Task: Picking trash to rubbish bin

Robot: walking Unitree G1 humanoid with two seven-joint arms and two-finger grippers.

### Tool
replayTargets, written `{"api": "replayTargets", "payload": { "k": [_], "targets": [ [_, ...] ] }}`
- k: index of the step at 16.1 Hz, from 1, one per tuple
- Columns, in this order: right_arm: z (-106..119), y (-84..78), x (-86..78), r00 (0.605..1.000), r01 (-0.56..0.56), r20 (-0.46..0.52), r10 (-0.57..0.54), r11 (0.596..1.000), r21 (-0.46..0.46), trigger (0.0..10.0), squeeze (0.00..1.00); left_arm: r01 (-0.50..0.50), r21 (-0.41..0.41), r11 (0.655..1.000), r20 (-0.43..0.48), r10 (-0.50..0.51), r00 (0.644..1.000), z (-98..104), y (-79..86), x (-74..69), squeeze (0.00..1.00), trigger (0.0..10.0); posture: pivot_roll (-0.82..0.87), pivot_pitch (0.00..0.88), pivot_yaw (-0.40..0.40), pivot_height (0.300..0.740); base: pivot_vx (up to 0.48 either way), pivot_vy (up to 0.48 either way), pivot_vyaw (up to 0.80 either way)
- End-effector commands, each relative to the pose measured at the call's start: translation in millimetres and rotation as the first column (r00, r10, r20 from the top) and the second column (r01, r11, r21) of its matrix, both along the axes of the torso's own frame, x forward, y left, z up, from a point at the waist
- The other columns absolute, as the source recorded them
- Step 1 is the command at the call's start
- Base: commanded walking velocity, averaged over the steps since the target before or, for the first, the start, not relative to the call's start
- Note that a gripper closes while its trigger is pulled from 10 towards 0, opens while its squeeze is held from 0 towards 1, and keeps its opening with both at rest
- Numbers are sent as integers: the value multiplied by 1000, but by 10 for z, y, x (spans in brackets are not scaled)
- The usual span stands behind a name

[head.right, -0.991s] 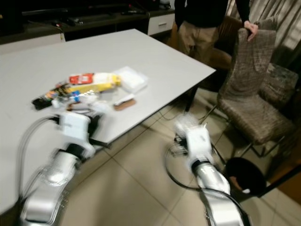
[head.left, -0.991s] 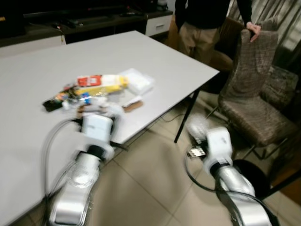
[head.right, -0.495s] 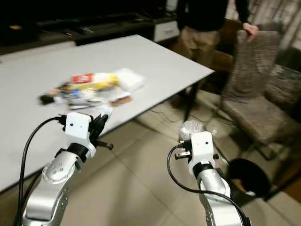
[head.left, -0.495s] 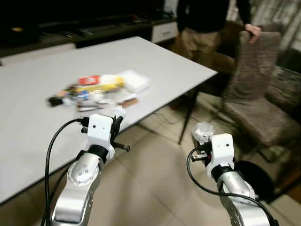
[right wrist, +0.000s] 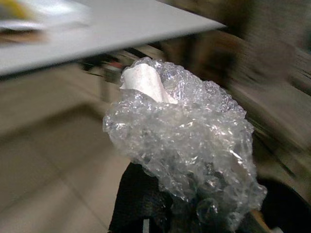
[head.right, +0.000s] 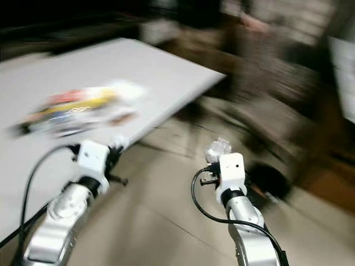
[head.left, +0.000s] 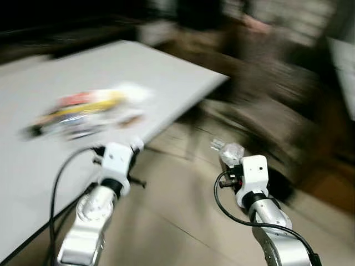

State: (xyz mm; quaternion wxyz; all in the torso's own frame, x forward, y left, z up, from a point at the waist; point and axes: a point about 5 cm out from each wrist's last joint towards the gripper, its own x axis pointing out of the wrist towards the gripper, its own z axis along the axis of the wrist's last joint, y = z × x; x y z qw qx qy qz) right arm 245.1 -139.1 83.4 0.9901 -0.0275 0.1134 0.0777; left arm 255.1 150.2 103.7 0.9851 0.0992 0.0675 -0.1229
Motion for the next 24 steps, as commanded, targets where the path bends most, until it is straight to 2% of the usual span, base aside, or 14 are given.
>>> {"api": "replayTargets", "payload": {
  "k": [1, 3, 4, 7, 12, 17, 21, 24],
  "targets": [
    [-67, -146, -28, 999, 49, -22, -49, 999, -22, 10000, 0, 26, 2, 1000, -44, -26, 999, -123, -61, -59, 0, 10000, -76, 0, -99, 740, 0, 0, -800],
    [-193, -196, -93, 996, 59, -66, -61, 998, -35, 10000, 0, 33, -6, 999, -79, -34, 996, -223, -59, -164, 0, 10000, -74, 0, -104, 740, 0, 0, -800],
    [-309, -241, -144, 991, 76, -104, -80, 996, -42, 10000, 0, 28, 25, 999, -93, -26, 995, -283, -42, -221, 0, 10000, -72, 0, -114, 740, 0, 0, -800],
    [-447, -294, -203, 982, 107, -155, -111, 994, -36, 10000, 0, 23, 43, 999, -71, -20, 997, -286, -35, -221, 0, 10000, -62, 0, -122, 740, 0, 0, -800],
    [-425, -257, -139, 986, 95, -132, -98, 995, -26, 10000, 0, 40, 30, 999, -43, -39, 998, -224, -29, -162, 0, 10000, -68, 0, -108, 740, 0, 0, -800],
    [-395, -214, -157, 991, 60, -115, -62, 998, -22, 10000, 0, 51, 30, 998, -36, -50, 998, -210, -34, -167, 0, 10000, -75, 0, -98, 740, 0, 0, 0],
    [-385, -170, -157, 994, 36, -102, -37, 999, -17, 10000, 0, 41, -2, 999, -41, -41, 998, -227, -28, -186, 0, 10000, -84, 0, -89, 740, 0, 0, 0],
    [-377, -160, -129, 996, 23, -85, -27, 999, -42, 10000, 0, 30, 15, 999, -33, -29, 999, -214, -28, -137, 0, 10000, -82, 0, -85, 740, 0, 0, 0]
  ]
}}
